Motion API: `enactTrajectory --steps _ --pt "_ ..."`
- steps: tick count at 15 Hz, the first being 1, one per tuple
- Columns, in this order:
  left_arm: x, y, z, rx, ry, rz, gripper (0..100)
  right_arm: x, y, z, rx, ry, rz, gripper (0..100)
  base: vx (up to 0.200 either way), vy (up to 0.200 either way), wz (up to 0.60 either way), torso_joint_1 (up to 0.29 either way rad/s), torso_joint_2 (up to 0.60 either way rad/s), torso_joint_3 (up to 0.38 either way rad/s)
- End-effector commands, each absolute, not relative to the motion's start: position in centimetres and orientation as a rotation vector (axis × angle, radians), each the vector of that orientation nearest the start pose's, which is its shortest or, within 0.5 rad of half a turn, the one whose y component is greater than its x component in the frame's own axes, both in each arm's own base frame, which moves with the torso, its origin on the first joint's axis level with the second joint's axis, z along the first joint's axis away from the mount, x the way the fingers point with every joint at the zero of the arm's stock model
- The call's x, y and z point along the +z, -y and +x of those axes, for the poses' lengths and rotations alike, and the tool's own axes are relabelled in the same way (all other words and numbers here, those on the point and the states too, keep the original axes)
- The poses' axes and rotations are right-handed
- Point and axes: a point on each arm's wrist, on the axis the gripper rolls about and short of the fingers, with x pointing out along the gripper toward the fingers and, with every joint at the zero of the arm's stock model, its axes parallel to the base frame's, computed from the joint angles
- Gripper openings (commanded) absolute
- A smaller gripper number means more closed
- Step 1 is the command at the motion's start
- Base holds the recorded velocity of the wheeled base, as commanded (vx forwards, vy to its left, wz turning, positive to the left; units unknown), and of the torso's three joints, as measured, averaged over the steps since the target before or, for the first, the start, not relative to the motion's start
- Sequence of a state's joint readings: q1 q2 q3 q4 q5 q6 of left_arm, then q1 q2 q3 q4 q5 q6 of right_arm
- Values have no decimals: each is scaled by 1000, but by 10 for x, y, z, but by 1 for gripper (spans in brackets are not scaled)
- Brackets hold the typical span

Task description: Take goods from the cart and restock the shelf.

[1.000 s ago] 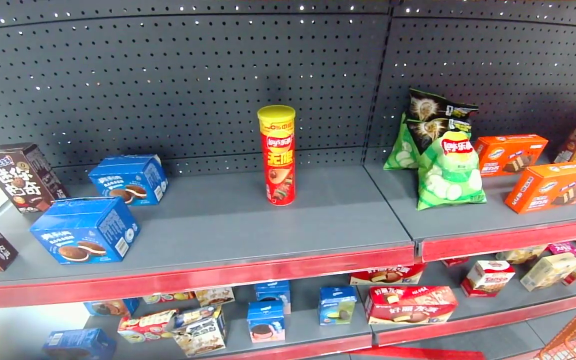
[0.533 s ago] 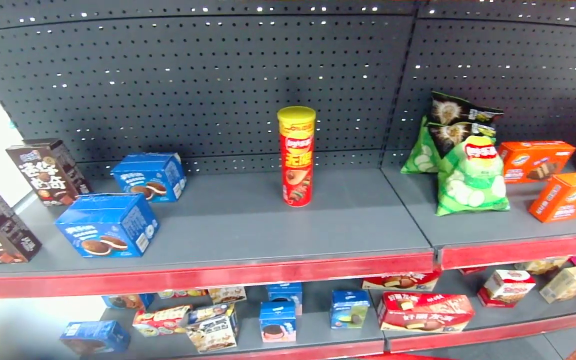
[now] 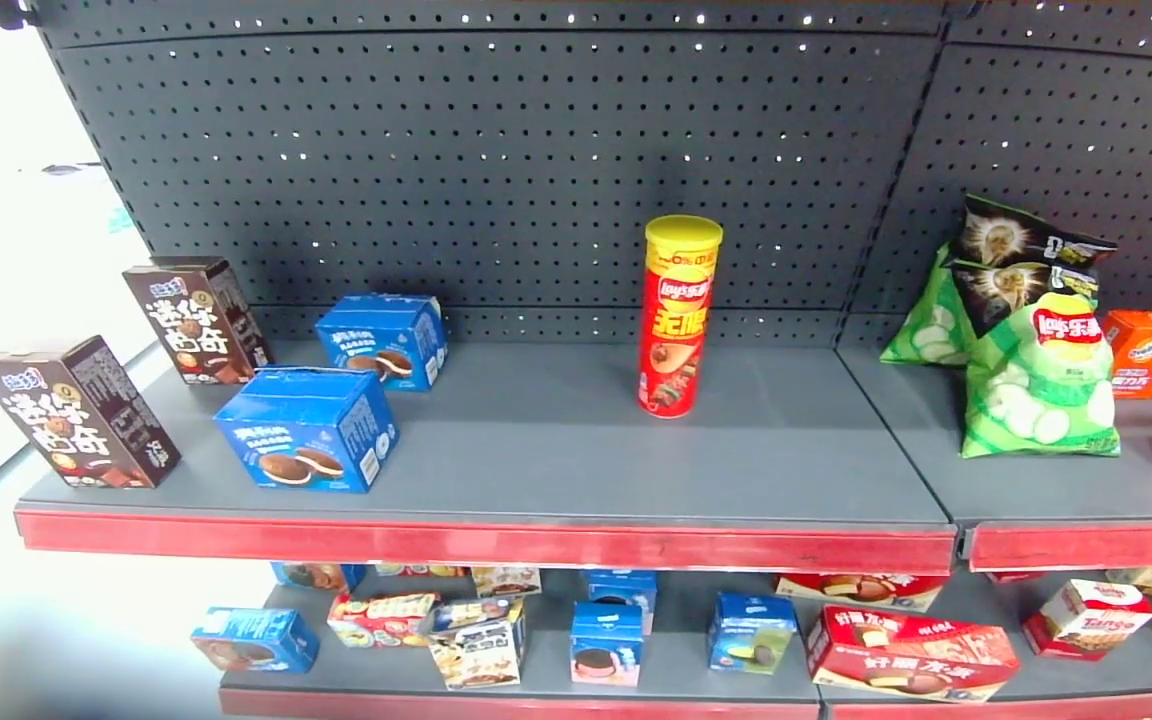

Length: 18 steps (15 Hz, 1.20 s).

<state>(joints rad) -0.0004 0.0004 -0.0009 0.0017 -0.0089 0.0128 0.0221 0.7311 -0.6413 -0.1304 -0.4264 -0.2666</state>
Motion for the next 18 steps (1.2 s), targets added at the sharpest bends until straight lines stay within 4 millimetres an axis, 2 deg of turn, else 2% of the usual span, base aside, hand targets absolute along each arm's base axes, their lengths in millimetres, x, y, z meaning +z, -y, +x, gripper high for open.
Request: enactTrajectory --steps 1,6,15,18 --pt "76 0 -23 -9 0 14 100 264 8 59 -406 -15 -254 0 0 -200 0 -2 2 12" --pt "75 0 -23 -8 -1 12 100 263 8 59 -404 -18 -255 0 0 -200 0 1 2 2" --pt "76 0 -23 -8 0 11 100 261 8 58 -404 -21 -256 0 0 0 0 0 0 0" --pt "76 0 -23 -6 0 8 100 259 8 53 -405 -13 -254 0 200 0 0 -9 -2 2"
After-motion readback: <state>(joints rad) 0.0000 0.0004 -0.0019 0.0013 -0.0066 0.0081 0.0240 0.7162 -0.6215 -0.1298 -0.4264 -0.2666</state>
